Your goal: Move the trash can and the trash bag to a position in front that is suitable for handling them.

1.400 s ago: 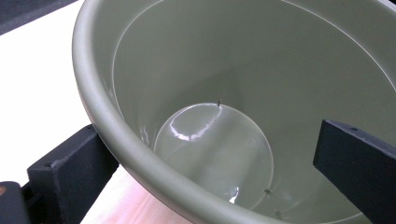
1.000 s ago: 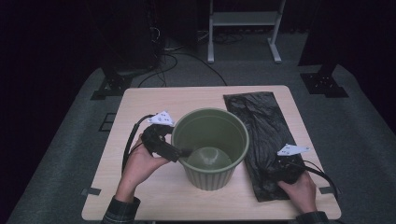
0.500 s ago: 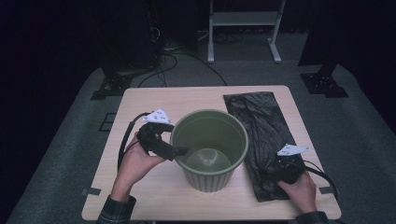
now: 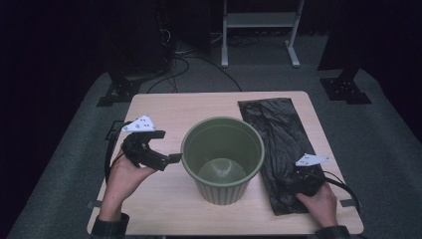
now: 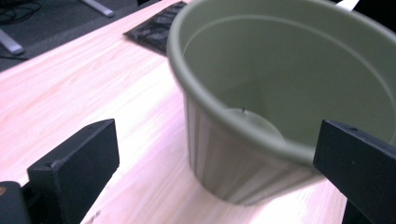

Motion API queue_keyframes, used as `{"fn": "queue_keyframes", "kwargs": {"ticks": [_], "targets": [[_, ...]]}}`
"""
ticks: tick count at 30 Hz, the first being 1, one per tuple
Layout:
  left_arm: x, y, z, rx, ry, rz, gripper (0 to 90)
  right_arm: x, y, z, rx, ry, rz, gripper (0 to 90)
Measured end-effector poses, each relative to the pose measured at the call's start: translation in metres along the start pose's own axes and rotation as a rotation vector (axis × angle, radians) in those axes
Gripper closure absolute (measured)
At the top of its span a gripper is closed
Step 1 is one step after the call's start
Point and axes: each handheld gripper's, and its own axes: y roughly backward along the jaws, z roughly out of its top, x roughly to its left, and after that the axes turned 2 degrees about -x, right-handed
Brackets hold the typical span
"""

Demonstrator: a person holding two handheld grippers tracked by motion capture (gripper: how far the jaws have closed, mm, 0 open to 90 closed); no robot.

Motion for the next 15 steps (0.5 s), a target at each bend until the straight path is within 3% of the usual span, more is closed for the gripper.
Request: {"fn": "queue_keyframes", "kwargs": {"ticks": [7,12,15], "targets": [[-0.001,0.003,-0.034,-0.011,0.015,0.023,0.0,0.0,0.0,0.0,0.0,0.0,0.0,6.4],[-0.006,-0.006,-0.053,-0.015,-0.016,0.026,0.0,0.0,0.0,0.0,0.0,0.0,0.0,6.4],[-0.01,-0.017,-0.065,0.006,-0.029,0.035,0.0,0.0,0.0,0.0,0.0,0.0,0.0,6.4]]}}
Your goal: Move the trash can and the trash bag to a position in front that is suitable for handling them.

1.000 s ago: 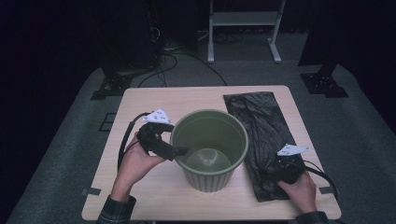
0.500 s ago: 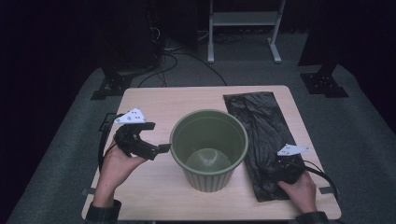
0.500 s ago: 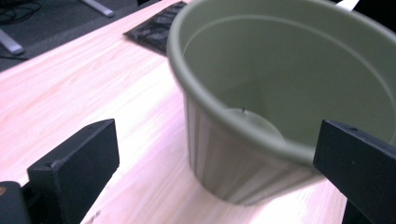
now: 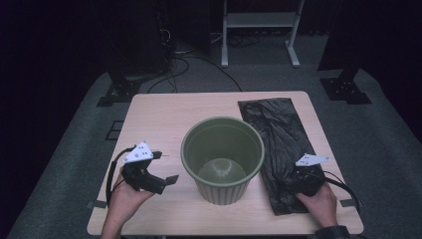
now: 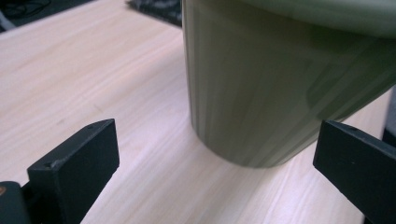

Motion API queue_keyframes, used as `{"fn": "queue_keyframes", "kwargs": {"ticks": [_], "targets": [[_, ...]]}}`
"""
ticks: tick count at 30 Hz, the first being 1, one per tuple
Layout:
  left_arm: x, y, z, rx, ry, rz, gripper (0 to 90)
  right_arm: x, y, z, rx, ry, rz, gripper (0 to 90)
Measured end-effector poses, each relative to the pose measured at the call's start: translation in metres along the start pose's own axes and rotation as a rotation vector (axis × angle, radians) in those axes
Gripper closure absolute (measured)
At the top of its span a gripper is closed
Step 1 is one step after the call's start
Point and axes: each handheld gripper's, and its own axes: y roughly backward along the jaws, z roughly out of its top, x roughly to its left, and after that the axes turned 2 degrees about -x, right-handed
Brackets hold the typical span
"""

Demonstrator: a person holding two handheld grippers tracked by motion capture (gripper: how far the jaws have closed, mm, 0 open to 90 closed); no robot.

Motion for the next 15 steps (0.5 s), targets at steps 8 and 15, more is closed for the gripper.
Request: {"fn": "queue_keyframes", "kwargs": {"ticks": [8,15], "targets": [[0.0,-0.024,-0.03,0.037,0.023,0.014,0.0,0.0,0.0,0.0,-0.001,0.0,0.0,6.4],[0.004,-0.042,-0.058,0.074,0.033,0.045,0.0,0.0,0.0,0.0,0.0,0.001,0.0,6.4]]}}
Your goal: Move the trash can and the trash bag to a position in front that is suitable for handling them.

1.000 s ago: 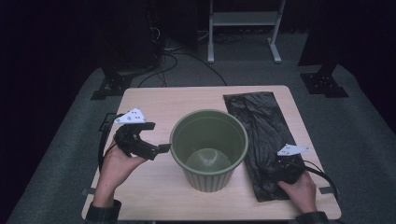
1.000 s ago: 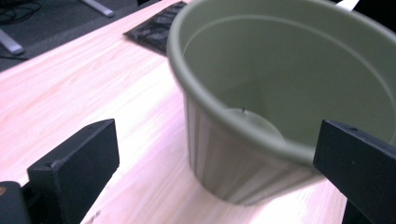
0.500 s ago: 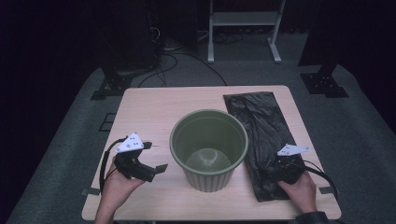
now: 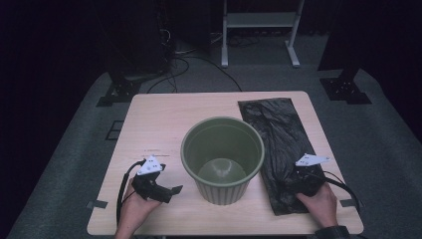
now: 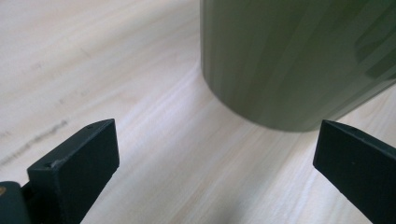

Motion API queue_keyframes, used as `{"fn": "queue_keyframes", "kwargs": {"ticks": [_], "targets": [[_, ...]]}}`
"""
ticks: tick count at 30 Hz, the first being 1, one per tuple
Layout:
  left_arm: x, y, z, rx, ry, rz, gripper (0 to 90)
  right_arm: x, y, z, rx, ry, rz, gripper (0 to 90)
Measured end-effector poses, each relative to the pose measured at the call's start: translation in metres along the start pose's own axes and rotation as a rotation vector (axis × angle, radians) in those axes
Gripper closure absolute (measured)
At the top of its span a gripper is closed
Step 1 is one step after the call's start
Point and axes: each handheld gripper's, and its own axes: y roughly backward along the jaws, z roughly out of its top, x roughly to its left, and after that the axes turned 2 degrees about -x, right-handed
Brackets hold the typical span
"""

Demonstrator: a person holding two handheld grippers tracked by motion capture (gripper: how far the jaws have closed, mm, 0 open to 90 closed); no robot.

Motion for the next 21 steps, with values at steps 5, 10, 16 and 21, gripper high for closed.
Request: {"fn": "queue_keyframes", "kwargs": {"ticks": [5,10,16,21], "targets": [[0.002,-0.01,-0.012,0.027,0.0,0.019,0.0,0.0,0.0,0.0,0.0,0.0,0.0,6.4],[0.008,-0.016,-0.023,0.033,-0.003,0.037,0.0,0.0,0.0,0.0,0.001,0.001,0.0,6.3],[0.007,-0.022,-0.026,0.083,-0.034,0.045,0.0,0.0,-0.001,0.0,0.004,0.006,0.008,4.5],[0.007,-0.026,-0.029,0.083,-0.034,0.035,0.0,0.0,-0.001,0.0,0.004,0.005,0.008,4.6]]}}
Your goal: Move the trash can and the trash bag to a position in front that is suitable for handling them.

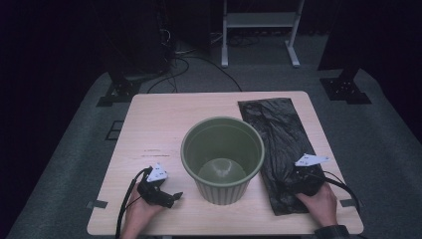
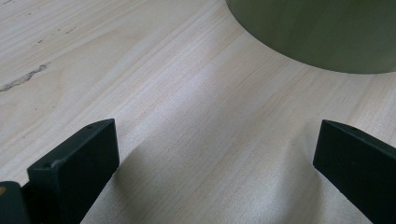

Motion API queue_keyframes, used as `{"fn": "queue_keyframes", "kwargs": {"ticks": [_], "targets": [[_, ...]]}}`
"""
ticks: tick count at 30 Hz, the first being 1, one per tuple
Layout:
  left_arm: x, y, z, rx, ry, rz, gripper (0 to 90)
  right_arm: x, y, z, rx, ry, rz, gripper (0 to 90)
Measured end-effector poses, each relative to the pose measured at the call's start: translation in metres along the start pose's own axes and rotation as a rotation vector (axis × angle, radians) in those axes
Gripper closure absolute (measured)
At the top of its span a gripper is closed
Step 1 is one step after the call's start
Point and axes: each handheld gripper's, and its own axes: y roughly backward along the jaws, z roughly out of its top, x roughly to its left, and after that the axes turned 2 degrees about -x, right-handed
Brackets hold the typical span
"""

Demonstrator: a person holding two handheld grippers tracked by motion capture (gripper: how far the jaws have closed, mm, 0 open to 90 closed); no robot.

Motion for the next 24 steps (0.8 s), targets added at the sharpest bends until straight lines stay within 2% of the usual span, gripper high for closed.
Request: {"fn": "queue_keyframes", "kwargs": {"ticks": [24], "targets": [[-0.0003,-0.0006,-0.0004,0.013,0.007,0.009,0.0,-0.0006,0.0043,-0.0037,0.001,-0.003,-0.002,4.6]]}}
